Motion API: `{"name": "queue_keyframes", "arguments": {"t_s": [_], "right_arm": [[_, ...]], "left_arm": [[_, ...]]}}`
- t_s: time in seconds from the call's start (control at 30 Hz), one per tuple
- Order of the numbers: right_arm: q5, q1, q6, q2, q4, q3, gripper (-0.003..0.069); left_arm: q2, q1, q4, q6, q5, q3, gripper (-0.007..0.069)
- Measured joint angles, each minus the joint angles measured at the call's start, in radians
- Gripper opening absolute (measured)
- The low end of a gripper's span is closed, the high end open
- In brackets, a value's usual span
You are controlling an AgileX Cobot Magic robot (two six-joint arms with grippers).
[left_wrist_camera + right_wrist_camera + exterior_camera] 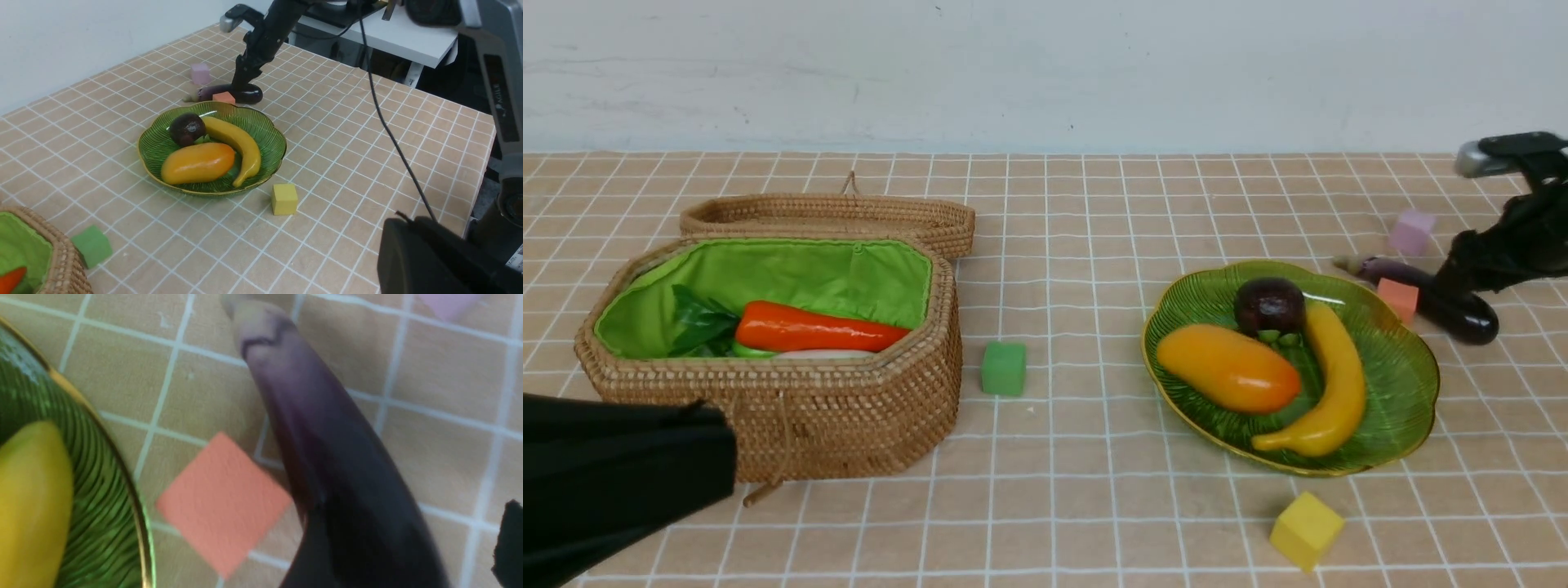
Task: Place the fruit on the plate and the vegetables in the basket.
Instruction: Grab an eggplant with your right arm and place it in the basket on the left.
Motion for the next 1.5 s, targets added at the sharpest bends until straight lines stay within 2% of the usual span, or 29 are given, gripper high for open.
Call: {"name": "queue_keyframes", "arguments": {"t_s": [0.13,0.23,0.27,0.47,0.6,0.73,0.8,0.83,0.93,0.97,1.0,1.07,1.17,1.27,1.43,1.5], "right_arm": [[-0.002,0.008,-0.036,0.043,0.005,-0.007,0.0542],[-0.009,0.008,-0.041,0.055,0.003,-0.009,0.049],[-0.009,0.008,-0.041,0.055,0.003,-0.009,0.0442],[0.046,0.008,0.011,0.031,0.001,-0.008,0.0431],[0.114,0.008,0.095,-0.066,0.001,-0.007,0.0431],[0.259,0.041,0.195,-0.287,0.031,-0.008,0.0431],[0.296,0.095,0.196,-0.358,0.069,-0.009,0.0431],[0.301,0.112,0.194,-0.374,0.082,-0.01,0.0431],[0.303,0.32,0.123,-0.466,0.237,-0.01,0.0431],[0.301,0.348,0.117,-0.47,0.258,-0.01,0.0431],[0.277,0.445,0.067,-0.473,0.339,-0.01,0.0431],[0.217,0.58,0.007,-0.457,0.408,-0.01,0.0431],[0.085,0.753,-0.058,-0.399,0.45,-0.01,0.0431],[-0.072,0.872,-0.136,-0.311,0.458,-0.01,0.0431],[-0.298,0.979,-0.234,-0.18,0.459,-0.008,0.0433],[-0.358,0.997,-0.245,-0.151,0.459,-0.007,0.0466]], "left_arm": [[0.0,0.0,0.0,0.0,0.0,0.0,-0.0006],[0.0,0.0,0.0,0.0,0.0,0.0,-0.0006],[0.0,0.0,0.0,0.0,0.0,0.0,-0.0005],[0.0,0.0,0.003,-0.01,0.0,0.0,-0.0003],[0.0,0.0,0.05,-0.065,0.0,0.0,-0.0002],[0.0,0.0,0.229,-0.239,-0.023,0.0,-0.0002],[-0.001,0.0,0.339,-0.355,-0.042,0.0,-0.0002],[-0.001,0.0,0.35,-0.368,-0.044,0.0,-0.0002],[-0.001,0.0,0.556,-0.609,-0.049,0.0,-0.0002],[-0.001,0.0,0.566,-0.609,-0.049,0.0,-0.0002],[-0.001,0.0,0.637,-0.693,-0.048,0.0,0.0],[-0.001,0.0,0.706,-0.759,-0.043,0.0,0.0001],[-0.001,0.0,0.749,-0.808,-0.04,0.0,0.0001],[-0.001,0.0,0.754,-0.824,-0.039,0.0,0.0001],[-0.001,0.0,0.753,-0.827,-0.035,0.0,0.0001],[-0.001,0.0,0.752,-0.827,-0.034,0.0,0.0001]]}}
